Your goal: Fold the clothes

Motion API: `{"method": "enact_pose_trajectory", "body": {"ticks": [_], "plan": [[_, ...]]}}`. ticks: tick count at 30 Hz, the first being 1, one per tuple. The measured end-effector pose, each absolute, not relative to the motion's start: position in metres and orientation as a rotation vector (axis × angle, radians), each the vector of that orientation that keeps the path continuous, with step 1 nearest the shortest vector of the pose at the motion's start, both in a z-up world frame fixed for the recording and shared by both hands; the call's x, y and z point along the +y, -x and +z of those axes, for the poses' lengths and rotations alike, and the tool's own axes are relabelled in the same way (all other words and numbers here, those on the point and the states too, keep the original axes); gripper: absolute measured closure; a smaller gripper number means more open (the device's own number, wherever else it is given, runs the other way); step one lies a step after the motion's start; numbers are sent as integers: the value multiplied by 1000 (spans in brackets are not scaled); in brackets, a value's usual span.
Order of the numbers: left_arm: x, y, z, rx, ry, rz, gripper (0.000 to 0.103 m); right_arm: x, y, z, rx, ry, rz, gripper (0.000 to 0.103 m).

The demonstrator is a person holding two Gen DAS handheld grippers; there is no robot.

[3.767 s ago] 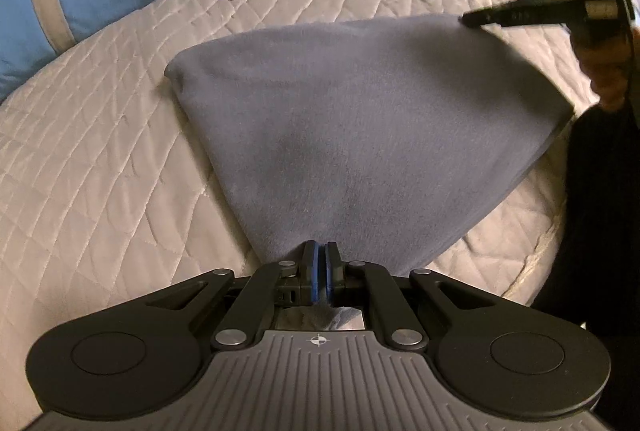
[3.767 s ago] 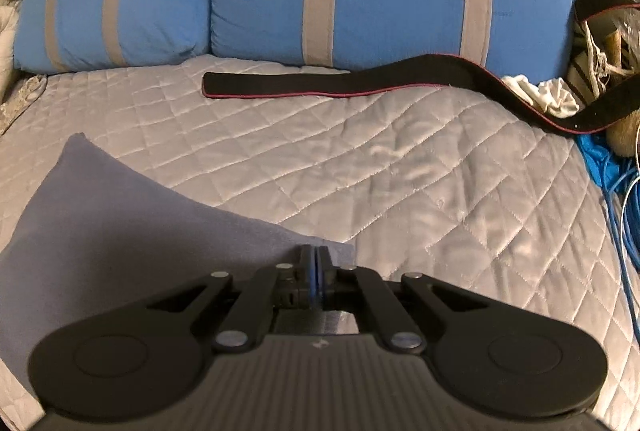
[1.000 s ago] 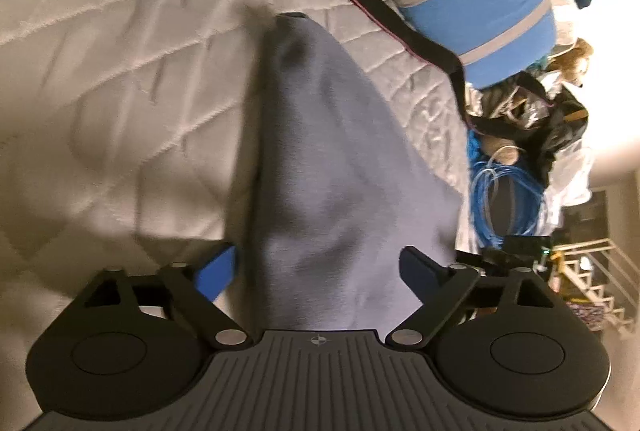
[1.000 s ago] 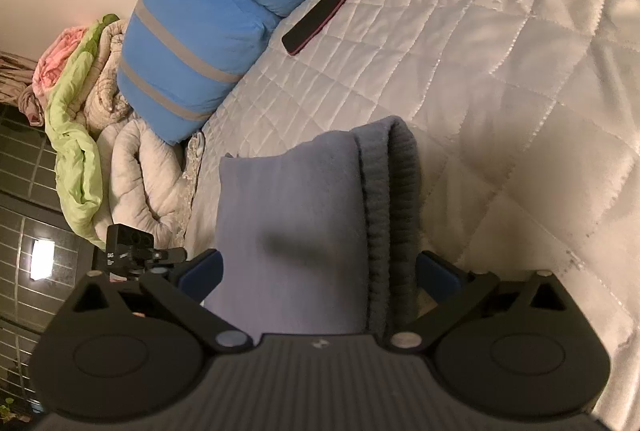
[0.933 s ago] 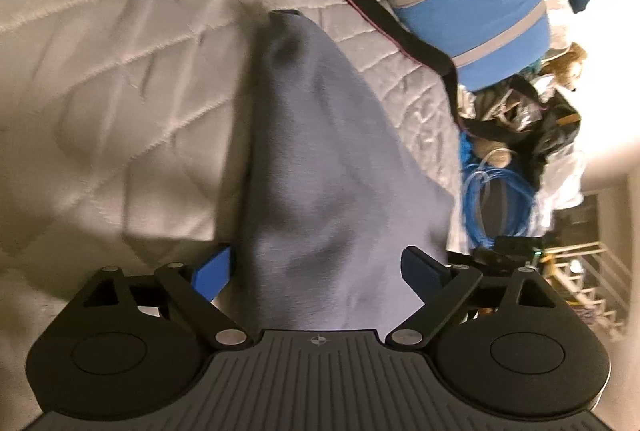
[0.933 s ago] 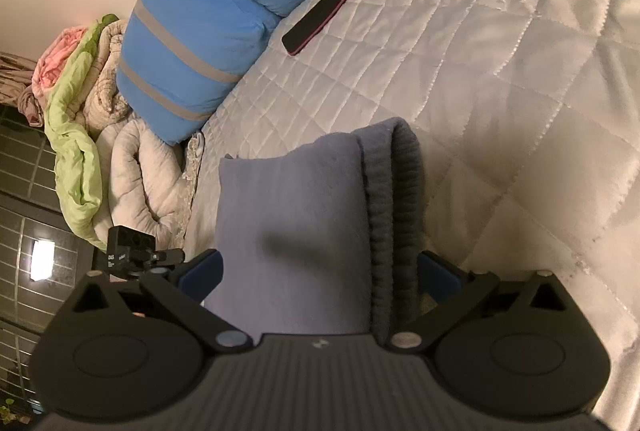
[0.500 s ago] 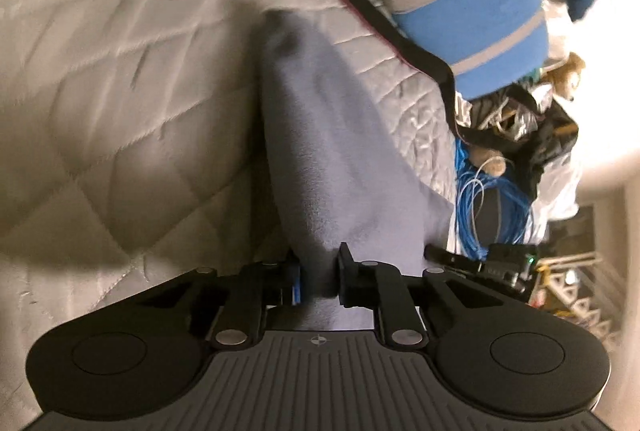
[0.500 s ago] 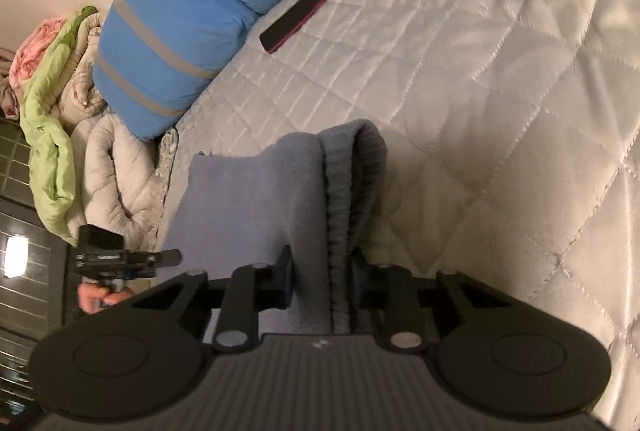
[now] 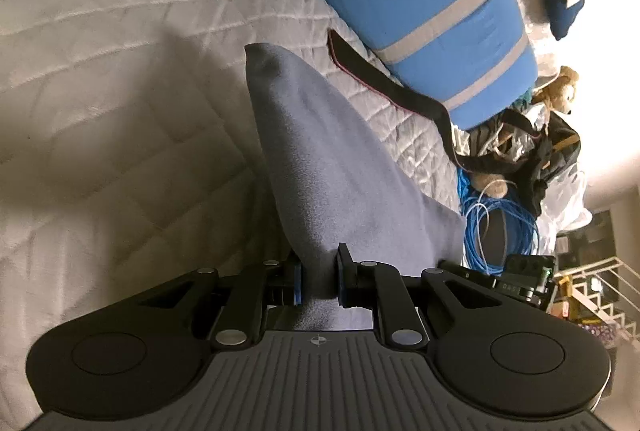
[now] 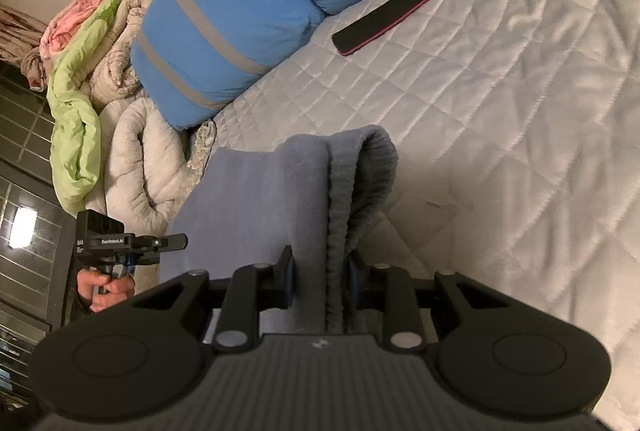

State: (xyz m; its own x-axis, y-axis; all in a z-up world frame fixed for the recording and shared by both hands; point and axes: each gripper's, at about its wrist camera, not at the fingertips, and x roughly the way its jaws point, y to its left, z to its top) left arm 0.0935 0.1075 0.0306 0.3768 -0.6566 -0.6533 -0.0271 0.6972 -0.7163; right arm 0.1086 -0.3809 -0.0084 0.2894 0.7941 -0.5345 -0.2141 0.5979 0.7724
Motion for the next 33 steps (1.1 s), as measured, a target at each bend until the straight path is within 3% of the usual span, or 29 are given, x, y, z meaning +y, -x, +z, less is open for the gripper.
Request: {"method": "enact_pose_trajectory", "body": {"ticks": [27, 28, 29, 31, 33], "plan": [[141, -215, 47, 966, 672, -318, 88, -328, -255, 9, 989, -602, 715, 76], [143, -220, 42, 964, 676, -302, 82, -327, -258, 6, 990, -588, 699, 68], [146, -224, 36, 962, 683, -266, 75, -326, -262, 2, 998, -572, 653, 46], [153, -226, 25, 982, 692, -167, 66, -327, -266, -6, 1011, -558, 576, 25], [161, -223, 19, 986, 715, -129, 61, -332, -265, -13, 1002, -592, 569, 23]]}}
